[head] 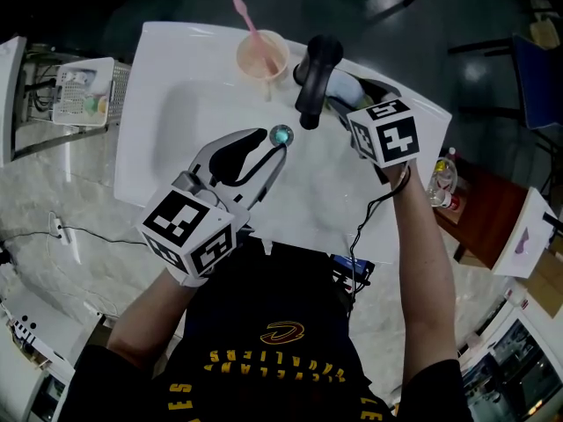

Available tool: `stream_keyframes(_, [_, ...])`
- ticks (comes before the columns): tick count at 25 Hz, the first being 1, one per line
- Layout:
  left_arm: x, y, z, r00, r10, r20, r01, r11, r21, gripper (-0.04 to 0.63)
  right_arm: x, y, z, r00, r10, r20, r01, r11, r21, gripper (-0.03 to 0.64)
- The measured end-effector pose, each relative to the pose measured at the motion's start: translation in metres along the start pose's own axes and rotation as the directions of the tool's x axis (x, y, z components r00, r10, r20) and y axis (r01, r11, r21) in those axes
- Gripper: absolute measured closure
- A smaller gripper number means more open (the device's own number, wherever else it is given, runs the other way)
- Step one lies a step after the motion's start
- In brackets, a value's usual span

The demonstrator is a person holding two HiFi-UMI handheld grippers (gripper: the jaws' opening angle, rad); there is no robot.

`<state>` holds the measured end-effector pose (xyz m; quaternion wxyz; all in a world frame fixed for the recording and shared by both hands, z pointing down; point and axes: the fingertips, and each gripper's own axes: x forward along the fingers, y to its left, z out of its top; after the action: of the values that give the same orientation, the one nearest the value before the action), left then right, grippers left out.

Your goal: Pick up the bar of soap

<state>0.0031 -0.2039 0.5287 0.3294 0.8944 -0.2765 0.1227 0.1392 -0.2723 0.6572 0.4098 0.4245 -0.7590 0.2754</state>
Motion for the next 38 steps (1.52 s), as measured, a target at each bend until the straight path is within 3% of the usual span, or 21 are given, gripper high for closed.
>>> stream_keyframes(16, [-0.004,-0.008,0.002,1.0,0.0,0.004,0.0,1.0,0.009,0.446,-0.012,-0.003,0.0,1.0,0.004,0.025,-0.003,1.0,-0.027,0.353])
stream_keyframes(28, [-0.001,-0.02,-0.001,1.0,-0.023,-0.004,0.023,1.0,0.015,0.446,-0.038,-0.002,0.002,0.992,0.041,0.122,-0.057,0.99,0.13,0.356])
stream_keyframes(34, [0.0,-0.029,-0.002,0.999,-0.037,-0.012,0.037,0.999,0.026,0.446,-0.055,-0.001,0.003,0.968,0.09,0.236,-0.158,0.945,0.286,0.357])
stream_keyframes(38, [0.002,-0.038,-0.002,0.998,-0.052,-0.02,0.053,0.998,0.042,0.446,-0.074,0.002,0.006,0.914,0.136,0.382,-0.308,0.846,0.435,0.357])
